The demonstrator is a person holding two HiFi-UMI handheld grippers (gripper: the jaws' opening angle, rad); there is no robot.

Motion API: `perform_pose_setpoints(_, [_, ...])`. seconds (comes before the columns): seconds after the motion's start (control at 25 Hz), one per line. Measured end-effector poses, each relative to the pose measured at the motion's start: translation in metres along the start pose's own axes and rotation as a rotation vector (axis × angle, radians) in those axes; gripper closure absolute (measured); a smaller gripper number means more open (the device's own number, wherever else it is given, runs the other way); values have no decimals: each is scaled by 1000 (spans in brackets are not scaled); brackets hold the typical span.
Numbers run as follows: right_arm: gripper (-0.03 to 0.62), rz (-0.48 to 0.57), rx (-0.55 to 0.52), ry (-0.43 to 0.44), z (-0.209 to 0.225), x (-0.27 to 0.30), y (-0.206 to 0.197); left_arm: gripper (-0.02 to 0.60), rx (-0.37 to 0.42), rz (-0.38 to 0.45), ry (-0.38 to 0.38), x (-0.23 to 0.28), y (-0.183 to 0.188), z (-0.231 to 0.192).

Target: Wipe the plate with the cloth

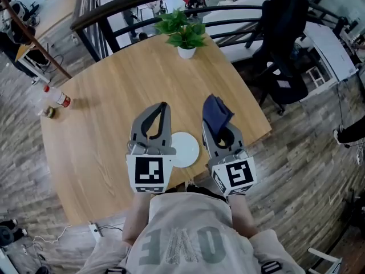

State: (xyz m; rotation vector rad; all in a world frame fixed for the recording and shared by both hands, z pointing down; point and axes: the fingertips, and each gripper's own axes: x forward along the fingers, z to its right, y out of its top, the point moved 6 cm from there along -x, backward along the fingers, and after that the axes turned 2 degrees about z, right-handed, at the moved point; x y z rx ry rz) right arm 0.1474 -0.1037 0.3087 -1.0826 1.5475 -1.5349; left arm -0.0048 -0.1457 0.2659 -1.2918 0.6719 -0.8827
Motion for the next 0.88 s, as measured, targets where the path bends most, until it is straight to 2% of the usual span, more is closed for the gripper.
perform_pose_setpoints(0.2, [534,-8,24,3,-2,-1,-5,575,-16,11,-5,1,-1,-2])
perform_pose_setpoints(0.88, [534,-40,-40,12,-18,2,-7,575,-32,36,-6,-6,0,-13])
